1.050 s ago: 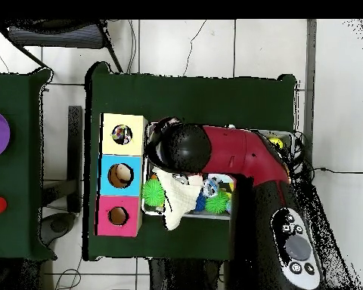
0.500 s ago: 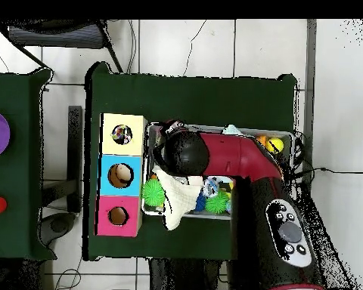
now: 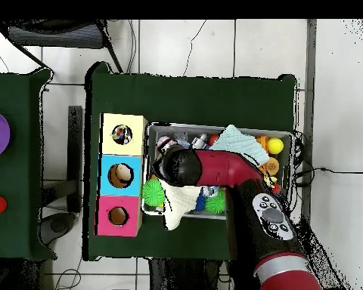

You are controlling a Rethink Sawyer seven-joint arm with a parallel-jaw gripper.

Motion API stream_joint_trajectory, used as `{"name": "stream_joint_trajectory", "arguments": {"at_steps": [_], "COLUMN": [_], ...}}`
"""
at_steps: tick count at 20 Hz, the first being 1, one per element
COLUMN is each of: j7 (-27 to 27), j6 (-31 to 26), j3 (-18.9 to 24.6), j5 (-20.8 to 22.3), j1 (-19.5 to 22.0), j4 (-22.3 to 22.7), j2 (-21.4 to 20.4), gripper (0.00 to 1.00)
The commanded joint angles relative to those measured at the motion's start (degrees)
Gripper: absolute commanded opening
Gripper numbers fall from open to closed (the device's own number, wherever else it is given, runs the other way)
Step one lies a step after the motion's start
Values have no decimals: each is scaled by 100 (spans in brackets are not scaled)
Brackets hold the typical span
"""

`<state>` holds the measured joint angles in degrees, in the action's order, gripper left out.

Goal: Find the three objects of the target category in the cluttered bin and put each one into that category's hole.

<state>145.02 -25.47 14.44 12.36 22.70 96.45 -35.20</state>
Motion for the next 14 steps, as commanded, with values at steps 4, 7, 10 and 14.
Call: {"name": "stream_joint_trajectory", "arguments": {"at_steps": [4, 7, 10, 14], "j7": [-125, -139, -123, -231], "j6": [176, 187, 327, 456], "j3": [-76, -122, -203, -212], "j5": [396, 455, 525, 602], "j1": [56, 71, 91, 158], "j4": [421, 287, 96, -159], "j2": [497, 673, 903, 1209], "gripper": [100, 100, 100, 100]}}
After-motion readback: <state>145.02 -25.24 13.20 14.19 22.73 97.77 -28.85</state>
